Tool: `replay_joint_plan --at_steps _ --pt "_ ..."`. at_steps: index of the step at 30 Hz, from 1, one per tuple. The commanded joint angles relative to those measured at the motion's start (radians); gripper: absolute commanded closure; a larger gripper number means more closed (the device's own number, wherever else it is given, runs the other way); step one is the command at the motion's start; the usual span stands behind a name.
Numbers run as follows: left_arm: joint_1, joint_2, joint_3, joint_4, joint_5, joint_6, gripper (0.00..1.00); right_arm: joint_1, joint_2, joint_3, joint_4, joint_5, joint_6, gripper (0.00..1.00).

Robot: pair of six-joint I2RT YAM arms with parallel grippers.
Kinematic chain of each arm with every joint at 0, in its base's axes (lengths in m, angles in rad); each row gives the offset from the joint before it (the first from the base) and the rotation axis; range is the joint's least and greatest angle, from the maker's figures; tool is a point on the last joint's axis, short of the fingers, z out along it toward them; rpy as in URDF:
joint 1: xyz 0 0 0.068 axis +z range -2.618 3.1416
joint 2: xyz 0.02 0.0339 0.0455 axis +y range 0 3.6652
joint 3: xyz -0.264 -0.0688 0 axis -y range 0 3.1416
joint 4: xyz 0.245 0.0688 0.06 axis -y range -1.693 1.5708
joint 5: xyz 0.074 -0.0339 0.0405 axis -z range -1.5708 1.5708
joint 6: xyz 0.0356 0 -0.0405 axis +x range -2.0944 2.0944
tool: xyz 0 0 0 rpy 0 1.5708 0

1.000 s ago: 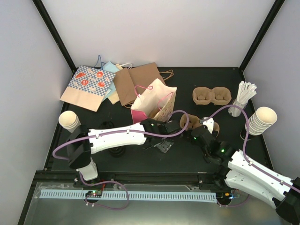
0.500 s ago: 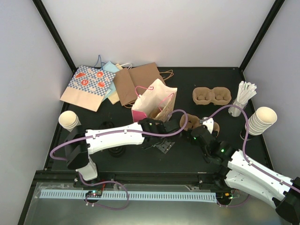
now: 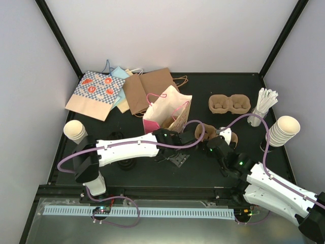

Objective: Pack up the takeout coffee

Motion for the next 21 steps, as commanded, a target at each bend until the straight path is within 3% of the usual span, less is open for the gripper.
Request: replay_joint_plan --at_steps 1,13,21 --pt "0.005 0.016 0.008 0.008 -0.013 0.009 0.33 -0.005 -0.006 0.018 0.019 0.009 0.001 0.00" --pt "0.005 0.041 -0.014 0.047 -0.026 0.020 0.33 -0.005 -0.005 0.018 0.022 -0.008 -0.006 0.00" --pt "0.024 0.022 -0.078 0.095 0.027 0.023 0.33 -0.005 -0.018 0.017 0.032 -0.262 -0.009 0.00"
